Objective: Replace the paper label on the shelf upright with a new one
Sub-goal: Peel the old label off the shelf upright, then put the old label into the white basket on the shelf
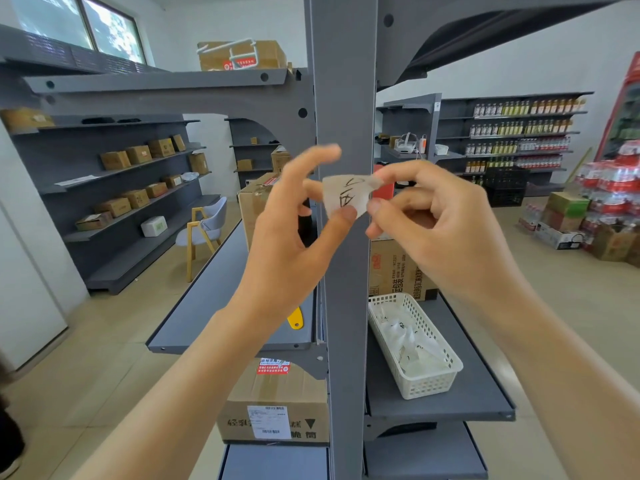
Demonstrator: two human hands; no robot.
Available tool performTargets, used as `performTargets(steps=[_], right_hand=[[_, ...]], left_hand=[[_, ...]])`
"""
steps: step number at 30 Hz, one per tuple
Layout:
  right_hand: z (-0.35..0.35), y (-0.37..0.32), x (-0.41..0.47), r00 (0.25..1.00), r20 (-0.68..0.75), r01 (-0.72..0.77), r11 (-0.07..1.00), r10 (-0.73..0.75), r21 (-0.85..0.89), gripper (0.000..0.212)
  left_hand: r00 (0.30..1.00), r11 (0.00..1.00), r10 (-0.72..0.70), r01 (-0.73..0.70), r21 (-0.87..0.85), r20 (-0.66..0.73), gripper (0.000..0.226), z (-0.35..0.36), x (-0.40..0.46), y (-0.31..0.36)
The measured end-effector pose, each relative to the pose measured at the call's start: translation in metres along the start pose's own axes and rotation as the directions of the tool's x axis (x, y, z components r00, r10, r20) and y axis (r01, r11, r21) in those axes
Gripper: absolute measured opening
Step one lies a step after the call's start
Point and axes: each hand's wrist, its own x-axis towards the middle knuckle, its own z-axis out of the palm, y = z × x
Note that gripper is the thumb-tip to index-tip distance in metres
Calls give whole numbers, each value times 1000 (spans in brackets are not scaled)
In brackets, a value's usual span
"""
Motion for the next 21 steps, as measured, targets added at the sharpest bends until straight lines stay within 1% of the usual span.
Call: performTargets(steps=[2, 3, 6, 8, 10, 12, 13, 14, 16, 17, 18, 19, 21], right_hand=[[1, 0, 2, 999, -31, -22, 1000, 22, -1, 6], [1, 1, 3, 998, -54, -30, 1000, 30, 10, 2], [0, 4, 4, 991, -112, -67, 997, 70, 28, 4], [-1, 5, 4, 984, -72, -157, 983, 164, 93, 7], [0, 6, 2, 967, -1, -249, 952, 254, 179, 10], [2, 6, 0, 965, -11, -255, 948, 262, 189, 25], [2, 6, -1, 971, -29, -229, 959, 237, 164, 29], [2, 5, -2, 978, -45, -197, 972, 205, 127, 28], [1, 6, -3, 988, -55, -142, 989, 144, 41, 16], [1, 7, -4, 991, -48, -127, 992, 127, 6, 11], [1, 8, -5, 992, -36, -122, 992, 121, -24, 11], [1, 8, -6, 992, -20, -124, 991, 123, -58, 16], [2, 8, -10, 991, 3, -132, 977, 135, -168, 29]], left_hand=[[999, 999, -40, 40, -6, 8, 41, 0, -2, 1], [998, 998, -59, 59, -26, 11, 42, 1, -2, 1], [988, 984, -152, 155, -91, 39, 55, 1, -4, 4], [976, 968, -203, 212, -137, 75, 66, 2, -6, 3], [979, 975, -190, 196, -101, 72, 73, 4, -8, 2], [989, 990, -139, 141, -31, 57, 69, 5, -11, 3], [992, 994, -107, 107, 3, 60, 62, 5, -12, 4], [995, 996, -79, 77, 37, 63, 54, 6, -13, 5], [998, 991, -31, 24, 132, 49, 37, 7, -14, 6], [999, 982, -16, 10, 187, 30, 31, 8, -14, 6], [1000, 973, -5, 4, 230, 4, 30, 8, -14, 6], [1000, 967, 3, 1, 253, -18, 30, 8, -13, 5], [999, 960, 41, -31, 277, -31, 22, 9, -11, 4]])
